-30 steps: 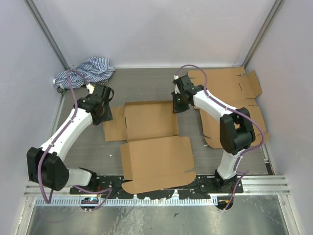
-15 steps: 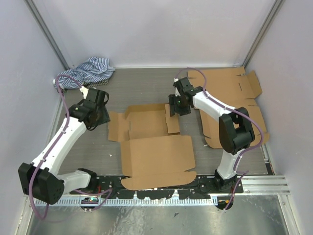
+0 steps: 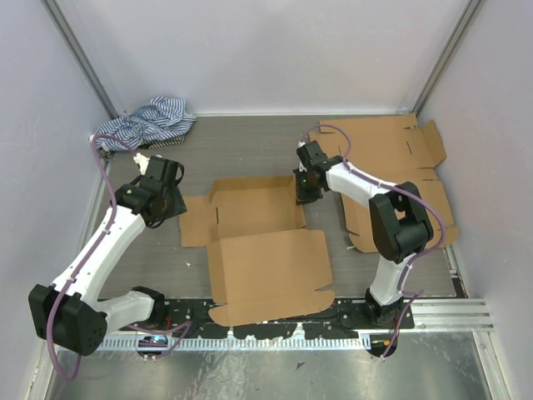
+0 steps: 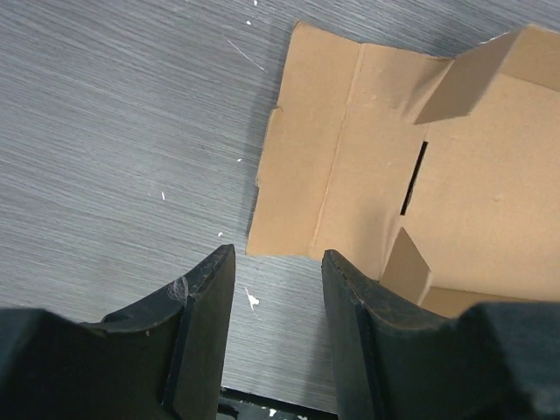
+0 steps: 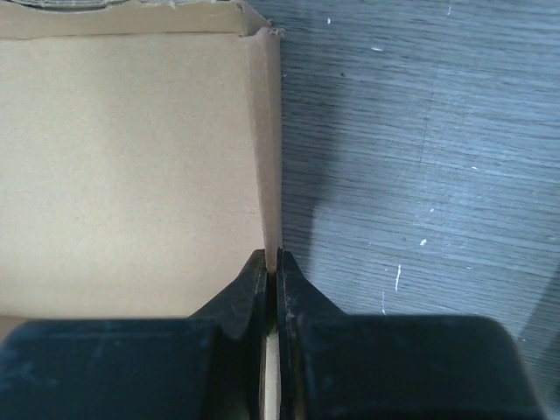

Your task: Fold the paper box

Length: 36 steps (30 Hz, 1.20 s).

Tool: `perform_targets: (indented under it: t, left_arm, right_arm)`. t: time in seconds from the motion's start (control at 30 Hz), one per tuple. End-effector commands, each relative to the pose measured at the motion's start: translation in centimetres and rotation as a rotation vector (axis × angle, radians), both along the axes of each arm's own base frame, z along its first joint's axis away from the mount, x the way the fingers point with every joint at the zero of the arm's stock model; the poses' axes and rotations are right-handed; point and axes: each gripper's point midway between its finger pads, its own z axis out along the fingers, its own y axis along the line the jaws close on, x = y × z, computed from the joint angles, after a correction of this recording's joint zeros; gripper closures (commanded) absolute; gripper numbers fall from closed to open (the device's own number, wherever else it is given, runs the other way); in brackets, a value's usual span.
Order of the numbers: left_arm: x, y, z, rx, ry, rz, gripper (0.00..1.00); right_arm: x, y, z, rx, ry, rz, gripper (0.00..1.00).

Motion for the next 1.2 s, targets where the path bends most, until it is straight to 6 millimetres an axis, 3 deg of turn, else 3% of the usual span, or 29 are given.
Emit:
perform_targets:
  t: [0.0, 0.23, 0.37, 0.43, 0.53, 0.7, 0.8, 0.97, 1.17]
  left_arm:
    - [-0.1, -0.1, 0.4, -0.022, -0.018, 0.012, 0.49]
    - [-0.2, -0.1, 0.9, -0.024, -0.011, 0.014, 0.49]
    - [-0.4, 0.0, 1.1, -0.028, -0.007, 0.021, 0.49]
    - [-0.5, 0.0, 1.2, -0.028, -0.007, 0.02, 0.49]
    - [-0.5, -0.1, 1.0, -0.03, -0.005, 0.019, 0.49]
    - [-0.5, -0.1, 0.8, -0.036, -0.008, 0.016, 0.49]
    - [-0.6, -0.2, 0.8, -0.037, -0.007, 0.013, 0.5]
    - [-0.9, 0.1, 0.8, -0.024, -0.004, 0.015, 0.5]
    - [-0.9, 0.2, 0.6, -0.013, 0.006, 0.017, 0.49]
  right_arm:
    - [0.7, 0.2, 0.2, -0.089, -0.071, -0.067, 0.97]
    - [0.1, -1.4, -2.0, -0.338, -0.097, -0.144, 0.99]
    - [0.2, -2.4, -1.9, -0.43, -0.138, -0.201, 0.98]
    - [0.3, -2.0, -2.0, -0.421, -0.136, -0.197, 0.87]
    - [0.6, -0.8, -2.4, -0.368, -0.13, -0.167, 0.64]
    - [1.3, 0.7, -3.0, -0.323, -0.122, -0.139, 0.59]
    - [1.7, 0.4, -3.4, -0.354, -0.118, -0.154, 0.63]
    - [1.7, -1.1, -3.6, -0.42, -0.134, -0.215, 0.98]
    - [1.3, -1.0, -4.1, -0.398, -0.13, -0.21, 0.99]
